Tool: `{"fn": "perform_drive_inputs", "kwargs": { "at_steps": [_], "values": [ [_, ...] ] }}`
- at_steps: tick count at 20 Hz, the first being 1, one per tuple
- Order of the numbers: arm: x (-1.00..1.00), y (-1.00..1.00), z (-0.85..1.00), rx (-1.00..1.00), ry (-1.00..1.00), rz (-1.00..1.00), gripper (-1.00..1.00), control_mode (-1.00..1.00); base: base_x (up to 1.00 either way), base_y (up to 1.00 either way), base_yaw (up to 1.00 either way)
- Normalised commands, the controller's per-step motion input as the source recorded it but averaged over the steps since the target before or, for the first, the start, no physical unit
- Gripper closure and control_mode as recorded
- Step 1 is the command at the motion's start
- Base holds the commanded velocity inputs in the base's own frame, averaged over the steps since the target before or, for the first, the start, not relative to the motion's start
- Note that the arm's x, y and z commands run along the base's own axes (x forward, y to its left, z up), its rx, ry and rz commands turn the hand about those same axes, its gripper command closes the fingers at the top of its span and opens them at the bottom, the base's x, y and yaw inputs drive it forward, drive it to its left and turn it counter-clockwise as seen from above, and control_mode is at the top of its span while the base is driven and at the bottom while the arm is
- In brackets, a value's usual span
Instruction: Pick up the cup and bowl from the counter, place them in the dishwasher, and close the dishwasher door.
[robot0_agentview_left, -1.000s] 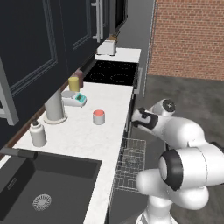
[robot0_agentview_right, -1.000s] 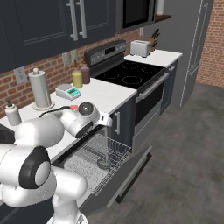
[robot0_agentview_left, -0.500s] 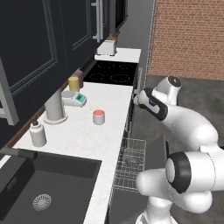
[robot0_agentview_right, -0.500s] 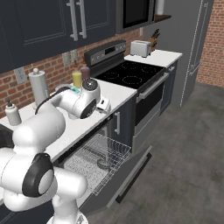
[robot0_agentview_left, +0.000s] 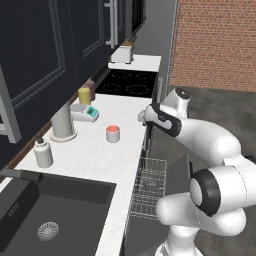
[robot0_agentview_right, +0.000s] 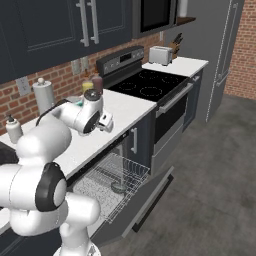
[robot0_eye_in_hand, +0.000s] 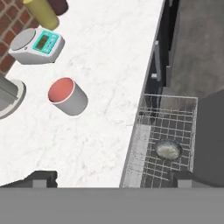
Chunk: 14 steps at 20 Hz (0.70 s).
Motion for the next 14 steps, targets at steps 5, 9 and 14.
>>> {"fn": "perform_drive_inputs", "kwargs": {
  "at_steps": [5, 9, 14],
  "values": [
    [0.38, 0.41, -0.21, 0.07, 0.09, 0.00, -1.00, -1.00, 0.00, 0.00, 0.00],
    [0.41, 0.23, -0.07, 0.02, 0.09, 0.00, -1.00, -1.00, 0.00, 0.00, 0.00],
    [0.44, 0.36, -0.06, 0.00, 0.07, 0.00, -1.00, -1.00, 0.00, 0.00, 0.00]
  ]
}}
